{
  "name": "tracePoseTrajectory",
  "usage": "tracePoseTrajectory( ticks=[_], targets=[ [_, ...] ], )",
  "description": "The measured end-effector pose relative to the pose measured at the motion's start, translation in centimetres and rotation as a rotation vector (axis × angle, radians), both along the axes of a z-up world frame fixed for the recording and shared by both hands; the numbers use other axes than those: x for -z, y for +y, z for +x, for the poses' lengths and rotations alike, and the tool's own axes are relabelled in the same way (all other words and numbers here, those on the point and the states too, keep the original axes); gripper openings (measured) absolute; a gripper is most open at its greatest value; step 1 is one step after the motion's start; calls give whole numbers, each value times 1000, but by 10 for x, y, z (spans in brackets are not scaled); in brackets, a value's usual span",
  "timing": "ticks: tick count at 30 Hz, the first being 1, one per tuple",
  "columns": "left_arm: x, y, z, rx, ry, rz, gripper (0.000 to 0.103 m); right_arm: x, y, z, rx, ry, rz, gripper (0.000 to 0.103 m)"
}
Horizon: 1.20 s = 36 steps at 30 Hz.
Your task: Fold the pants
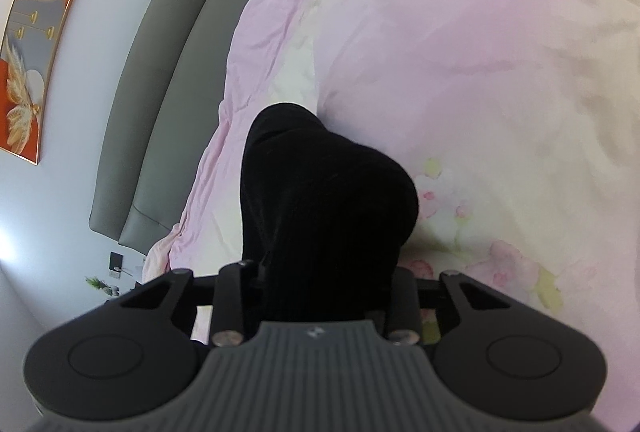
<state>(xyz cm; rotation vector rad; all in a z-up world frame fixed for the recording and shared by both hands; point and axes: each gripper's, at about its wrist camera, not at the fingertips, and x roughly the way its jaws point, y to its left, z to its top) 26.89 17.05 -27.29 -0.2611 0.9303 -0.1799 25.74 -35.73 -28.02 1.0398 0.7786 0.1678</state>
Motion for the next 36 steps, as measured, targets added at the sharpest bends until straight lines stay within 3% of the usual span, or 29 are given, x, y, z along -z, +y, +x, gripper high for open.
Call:
tracePoseTrajectory(
  ticks=[5,8,13,15,20,24,27,28,30,33,36],
  targets=[
    [6,2,7,0,14,-17,89,-7,7,-3,-16,-12,-100,29],
    [8,8,5,9,9,-35,89,-24,21,-6,-24,-66,-197,26],
    [10,14,4,32,-1,-63,89,-82,100,-19,-98,-262,-541,25],
    [10,17,1,35,-4,-66,89,-99,136,-26,-120,-338,-634,24],
    [8,24,-1,49,-12,-90,88,-126,237,-57,-251,-625,-891,24],
    [6,44,-6,47,-8,-152,77,-118,310,-91,-467,-864,-1072,24],
    [2,65,-13,20,6,-227,69,-95,356,-114,-646,-959,-1200,24],
    [0,73,-16,9,13,-253,57,-86,367,-120,-696,-977,-1238,23],
    [-4,88,-23,-21,34,-237,48,-68,381,-124,-755,-993,-1289,23],
    [-13,118,-36,-86,39,-268,67,-61,384,-127,-762,-988,-1300,24],
    [-22,143,-48,-133,23,-263,70,-70,385,-129,-742,-984,-1296,24]
  ],
)
